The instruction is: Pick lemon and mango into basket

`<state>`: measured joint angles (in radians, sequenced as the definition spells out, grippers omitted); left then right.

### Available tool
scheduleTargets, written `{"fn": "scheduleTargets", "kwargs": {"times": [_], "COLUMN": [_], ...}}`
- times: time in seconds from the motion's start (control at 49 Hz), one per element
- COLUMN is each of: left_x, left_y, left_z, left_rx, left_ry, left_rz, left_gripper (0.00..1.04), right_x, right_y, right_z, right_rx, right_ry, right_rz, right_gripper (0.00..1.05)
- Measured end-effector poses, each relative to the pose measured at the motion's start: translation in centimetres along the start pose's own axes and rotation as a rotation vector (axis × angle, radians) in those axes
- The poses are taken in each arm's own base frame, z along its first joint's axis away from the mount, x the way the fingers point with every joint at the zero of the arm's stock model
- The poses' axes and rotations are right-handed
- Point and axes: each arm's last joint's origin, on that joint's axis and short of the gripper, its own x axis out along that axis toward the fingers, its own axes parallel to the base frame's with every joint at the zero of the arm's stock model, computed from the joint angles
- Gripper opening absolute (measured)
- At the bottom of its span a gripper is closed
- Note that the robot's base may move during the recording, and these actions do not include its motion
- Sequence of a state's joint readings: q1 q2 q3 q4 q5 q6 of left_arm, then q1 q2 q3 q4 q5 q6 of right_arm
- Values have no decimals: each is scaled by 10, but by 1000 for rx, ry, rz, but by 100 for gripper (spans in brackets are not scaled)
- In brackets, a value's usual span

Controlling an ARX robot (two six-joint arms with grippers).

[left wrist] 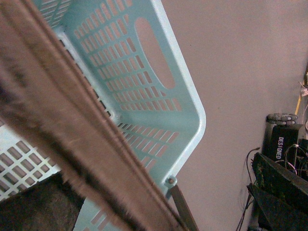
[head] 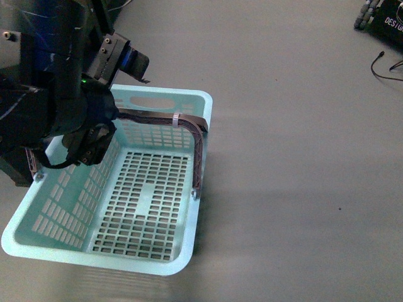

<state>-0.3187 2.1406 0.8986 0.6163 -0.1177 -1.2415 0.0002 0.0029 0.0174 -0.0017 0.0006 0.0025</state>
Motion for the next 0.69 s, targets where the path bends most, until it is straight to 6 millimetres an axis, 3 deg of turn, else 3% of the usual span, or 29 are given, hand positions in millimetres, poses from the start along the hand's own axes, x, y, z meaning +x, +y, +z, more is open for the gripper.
{"fn": "scheduleTargets", "kwargs": {"times": [0.224, 0.428, 0.612, 0.693], "left_x": [33, 41, 44, 45], "left_y": [-7, -5, -5, -5], "left_z": [-8, -7, -1, 3], "left_rx": [-5, -18, -93, -134], "left_ry": [-10, -53, -75, -77], "left_rz": [12, 31, 46, 46], "left_gripper": [98, 97, 60, 49], "right_x": [0, 0, 0, 0], "right_y": [0, 0, 0, 0], "right_z": [0, 0, 0, 0], "right_rx": [0, 0, 0, 0], "right_ry": [0, 0, 0, 0], "right_rz": [0, 0, 0, 0], "right_gripper": [96, 96, 96, 96]}}
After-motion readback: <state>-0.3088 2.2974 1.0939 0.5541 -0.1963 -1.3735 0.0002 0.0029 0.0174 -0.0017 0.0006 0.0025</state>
